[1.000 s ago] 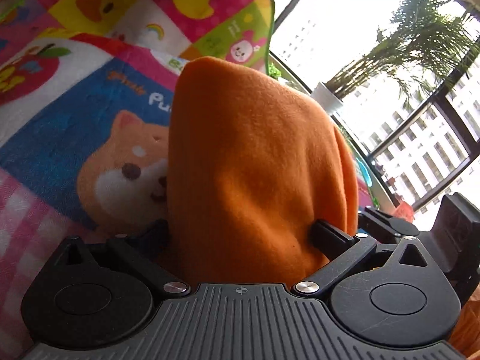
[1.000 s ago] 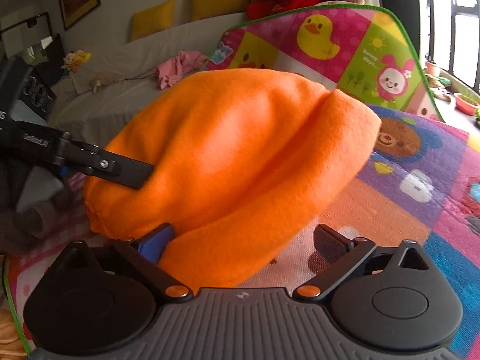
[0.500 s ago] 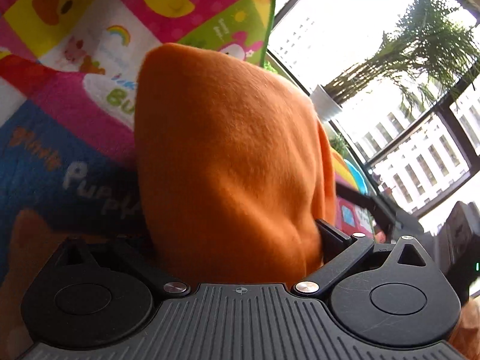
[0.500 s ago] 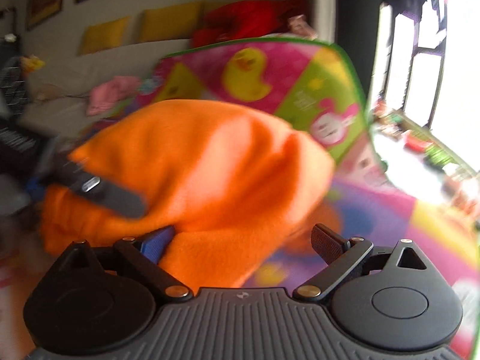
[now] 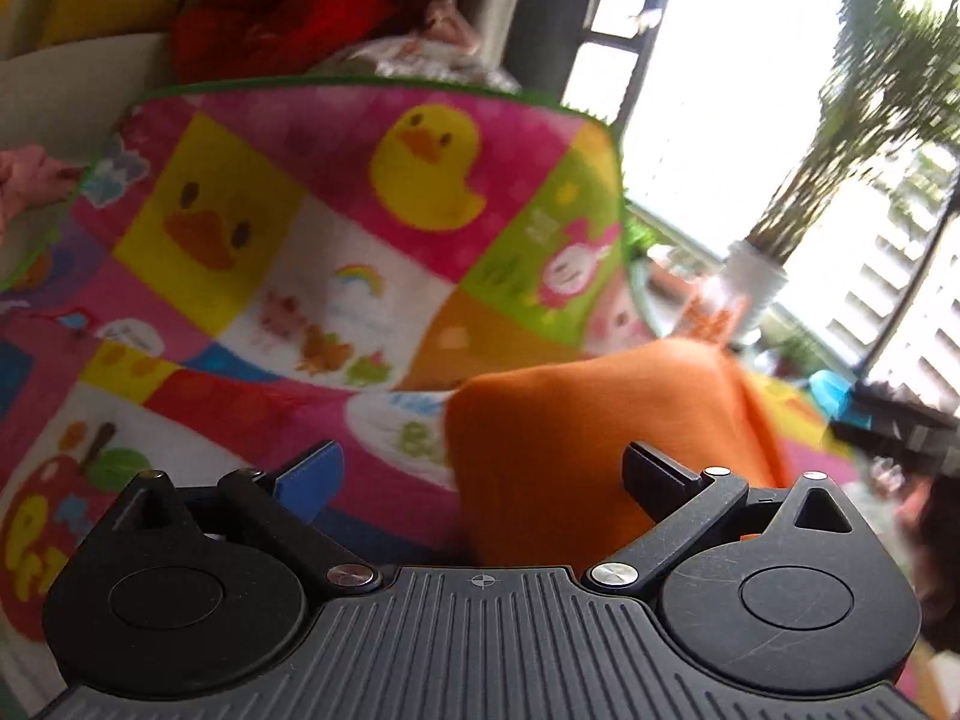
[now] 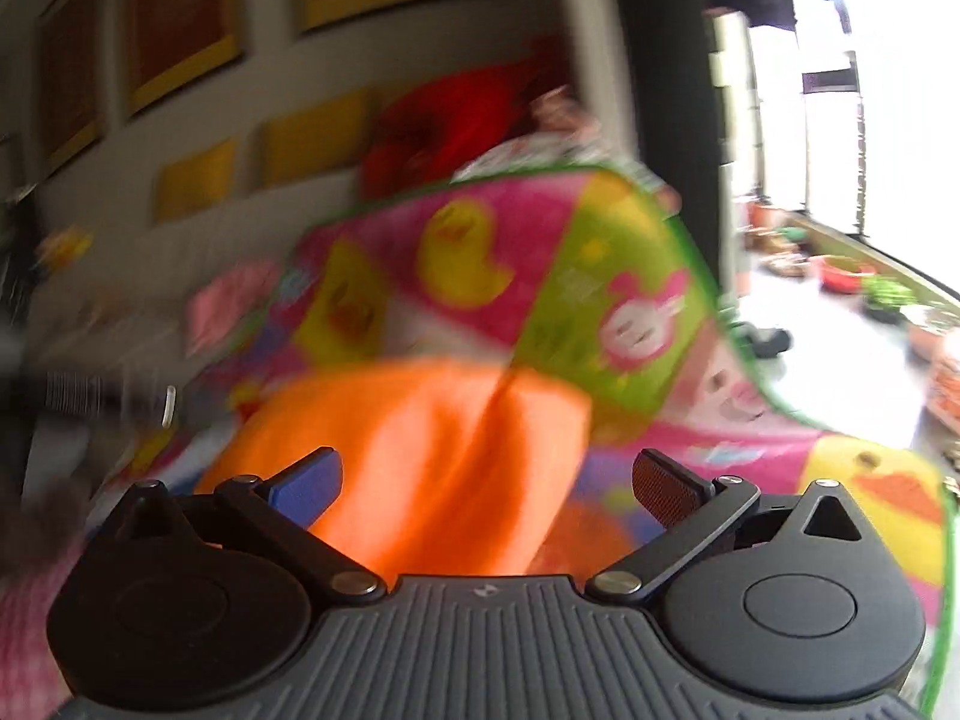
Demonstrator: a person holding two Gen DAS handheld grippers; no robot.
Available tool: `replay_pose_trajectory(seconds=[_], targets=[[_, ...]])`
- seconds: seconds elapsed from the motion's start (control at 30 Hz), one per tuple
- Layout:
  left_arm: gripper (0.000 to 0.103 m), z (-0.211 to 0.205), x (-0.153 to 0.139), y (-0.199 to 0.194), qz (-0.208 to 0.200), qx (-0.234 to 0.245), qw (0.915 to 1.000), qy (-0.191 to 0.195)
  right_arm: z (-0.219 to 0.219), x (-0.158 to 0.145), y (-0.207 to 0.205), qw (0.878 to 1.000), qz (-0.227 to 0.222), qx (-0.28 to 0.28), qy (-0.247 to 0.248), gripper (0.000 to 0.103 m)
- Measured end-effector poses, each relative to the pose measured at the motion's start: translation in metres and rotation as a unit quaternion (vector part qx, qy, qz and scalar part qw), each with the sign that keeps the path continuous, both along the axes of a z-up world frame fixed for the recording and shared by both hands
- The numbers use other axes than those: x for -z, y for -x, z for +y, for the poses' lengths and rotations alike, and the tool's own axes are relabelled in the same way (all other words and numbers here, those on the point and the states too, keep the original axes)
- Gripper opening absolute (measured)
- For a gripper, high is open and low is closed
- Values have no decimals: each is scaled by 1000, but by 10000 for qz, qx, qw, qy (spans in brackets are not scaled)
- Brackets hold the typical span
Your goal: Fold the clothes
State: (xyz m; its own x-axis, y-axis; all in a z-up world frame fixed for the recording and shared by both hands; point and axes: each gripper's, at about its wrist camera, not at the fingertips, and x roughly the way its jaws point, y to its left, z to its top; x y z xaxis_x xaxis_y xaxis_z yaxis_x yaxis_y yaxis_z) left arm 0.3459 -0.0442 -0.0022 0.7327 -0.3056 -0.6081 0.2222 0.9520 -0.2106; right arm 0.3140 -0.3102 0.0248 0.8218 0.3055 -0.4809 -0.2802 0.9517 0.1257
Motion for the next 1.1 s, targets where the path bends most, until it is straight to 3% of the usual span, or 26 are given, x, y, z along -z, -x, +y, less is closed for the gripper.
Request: replay_pose_trajectory(seconds=[0.13, 0.23, 0.27, 0.4, 0.6, 0.73, 0.83, 0.97, 1.03, 1.1], targets=[[102, 0, 18, -19, 114, -95, 9998, -93, 3, 15, -63, 9961, 312, 773, 279, 103], [103, 5, 27, -27, 146, -56, 9999, -14, 18, 61, -92, 9883, 877, 796, 962, 103], [103, 6, 30, -28, 165, -21, 9999, 24, 18, 69, -91, 9876, 905, 831, 975, 103], [103, 3, 31, -28, 72, 54, 9999, -47, 12, 64, -69, 9898, 827, 786, 856, 103], [103, 9, 35, -26, 70, 42, 9999, 110, 35, 47, 8, 9902, 316, -322, 1318, 103], [103, 13, 33, -16, 43, -15, 9998, 213, 64, 67, 37, 9742, -7, -544, 2192, 103], [102, 17, 22, 13, -106, -180, 9996, 192, 67, 63, 39, 9747, -34, -453, 2189, 103], [102, 24, 12, 60, -230, 190, 9982, 527, 56, 49, 51, 9799, -170, -454, 1937, 103], [102, 21, 16, 74, -185, 432, 9977, 498, 48, 39, 61, 9867, -196, -559, 1517, 103], [103, 12, 26, 79, -141, 510, 9985, 171, 40, 31, 69, 9926, -145, -736, 955, 103]])
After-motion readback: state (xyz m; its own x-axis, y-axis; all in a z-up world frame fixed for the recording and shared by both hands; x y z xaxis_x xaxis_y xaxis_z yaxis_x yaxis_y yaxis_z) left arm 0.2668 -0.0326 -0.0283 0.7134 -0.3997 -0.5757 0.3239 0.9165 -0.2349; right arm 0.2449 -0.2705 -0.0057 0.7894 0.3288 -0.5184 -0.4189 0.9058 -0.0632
